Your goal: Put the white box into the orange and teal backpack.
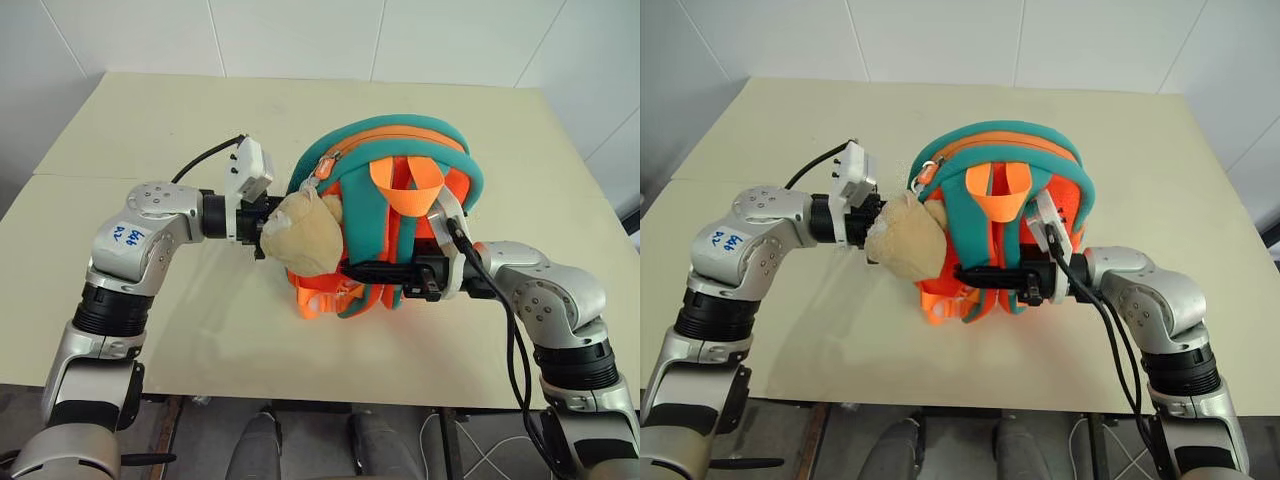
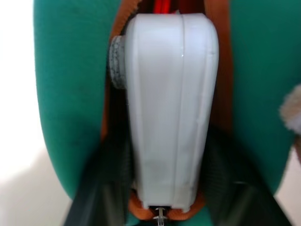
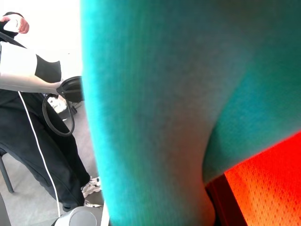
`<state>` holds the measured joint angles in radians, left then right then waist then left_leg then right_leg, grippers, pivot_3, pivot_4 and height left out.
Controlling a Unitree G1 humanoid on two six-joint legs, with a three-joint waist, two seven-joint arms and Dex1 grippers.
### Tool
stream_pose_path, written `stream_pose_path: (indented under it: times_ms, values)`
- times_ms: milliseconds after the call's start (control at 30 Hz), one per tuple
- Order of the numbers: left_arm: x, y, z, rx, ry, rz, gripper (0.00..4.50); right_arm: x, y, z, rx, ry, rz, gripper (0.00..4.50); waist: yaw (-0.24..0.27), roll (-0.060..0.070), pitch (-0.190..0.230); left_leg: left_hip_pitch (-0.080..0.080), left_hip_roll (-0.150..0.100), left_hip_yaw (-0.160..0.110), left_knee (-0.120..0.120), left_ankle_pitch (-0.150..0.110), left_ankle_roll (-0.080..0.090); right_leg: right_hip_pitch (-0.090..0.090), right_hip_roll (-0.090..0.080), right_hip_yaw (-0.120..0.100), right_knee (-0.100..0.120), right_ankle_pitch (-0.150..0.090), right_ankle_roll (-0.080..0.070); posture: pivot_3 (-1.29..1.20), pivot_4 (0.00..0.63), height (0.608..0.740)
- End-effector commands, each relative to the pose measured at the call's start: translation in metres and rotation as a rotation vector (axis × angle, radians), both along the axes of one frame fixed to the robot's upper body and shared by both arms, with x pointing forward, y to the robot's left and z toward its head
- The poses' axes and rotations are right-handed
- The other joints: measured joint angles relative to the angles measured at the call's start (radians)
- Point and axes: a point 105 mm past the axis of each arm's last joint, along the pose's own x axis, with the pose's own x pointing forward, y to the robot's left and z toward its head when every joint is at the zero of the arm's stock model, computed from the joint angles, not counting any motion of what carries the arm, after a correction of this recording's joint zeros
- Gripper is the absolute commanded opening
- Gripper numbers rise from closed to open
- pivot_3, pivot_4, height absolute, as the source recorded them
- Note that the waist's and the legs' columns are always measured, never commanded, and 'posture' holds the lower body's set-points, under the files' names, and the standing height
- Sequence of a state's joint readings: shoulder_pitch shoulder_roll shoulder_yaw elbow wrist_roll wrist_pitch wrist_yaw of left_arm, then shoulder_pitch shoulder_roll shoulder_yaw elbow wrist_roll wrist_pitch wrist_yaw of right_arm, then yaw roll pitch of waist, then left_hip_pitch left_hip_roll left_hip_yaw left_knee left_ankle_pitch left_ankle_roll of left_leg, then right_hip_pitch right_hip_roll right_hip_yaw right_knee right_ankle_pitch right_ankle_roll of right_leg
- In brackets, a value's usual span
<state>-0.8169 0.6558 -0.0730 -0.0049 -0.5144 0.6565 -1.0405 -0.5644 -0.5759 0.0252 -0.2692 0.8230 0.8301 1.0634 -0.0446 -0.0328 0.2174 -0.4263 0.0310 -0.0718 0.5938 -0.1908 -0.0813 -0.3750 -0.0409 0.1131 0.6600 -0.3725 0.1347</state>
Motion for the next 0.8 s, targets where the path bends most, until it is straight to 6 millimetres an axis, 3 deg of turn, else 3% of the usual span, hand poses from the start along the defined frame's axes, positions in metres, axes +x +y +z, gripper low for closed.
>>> stream_pose_path:
  times_ms: [33, 100, 433, 600, 800]
  values:
    - [-0.015, 0.018, 0.021, -0.015, -0.07, -0.044, 3.4, -0.004, -0.004, 0.012, 0.034, -0.051, -0.004, 0.0, -0.008, 0.0, 0.0, 0.0, 0.0, 0.0, 0.0, 0.0, 0.0, 0.0, 0.0, 0.0, 0.0, 0.0, 0.0, 0.0, 0.15, 0.74]
    - [-0.02, 0.031, 0.027, -0.016, -0.087, -0.049, 4.0, -0.002, -0.004, 0.011, 0.034, -0.051, -0.01, 0.0, -0.012, 0.0, 0.0, 0.0, 0.0, 0.0, -0.001, 0.0, 0.0, 0.0, 0.0, 0.0, 0.0, 0.0, 0.0, 0.0, 0.15, 0.74]
    - [-0.032, 0.074, 0.03, 0.016, -0.102, 0.034, 4.0, 0.004, -0.001, 0.01, 0.033, -0.053, -0.009, 0.0, -0.01, 0.0, 0.0, 0.0, 0.0, 0.0, -0.001, 0.0, 0.0, 0.0, 0.0, 0.0, 0.0, 0.0, -0.001, 0.0, 0.15, 0.74]
    - [-0.045, 0.073, 0.025, -0.005, -0.074, 0.019, 4.0, 0.004, -0.001, 0.008, 0.031, -0.047, -0.004, 0.0, -0.01, 0.0, 0.0, 0.0, 0.001, 0.0, -0.002, 0.0, 0.0, 0.0, 0.0, 0.0, 0.0, 0.0, -0.001, 0.0, 0.15, 0.74]
    - [-0.077, 0.055, 0.027, -0.043, -0.028, -0.087, 4.0, 0.004, -0.002, 0.006, 0.026, -0.037, -0.008, 0.0, -0.011, 0.0, 0.0, 0.0, 0.001, 0.0, -0.002, 0.0, 0.0, 0.0, 0.0, 0.0, 0.0, 0.0, -0.001, 0.0, 0.15, 0.74]
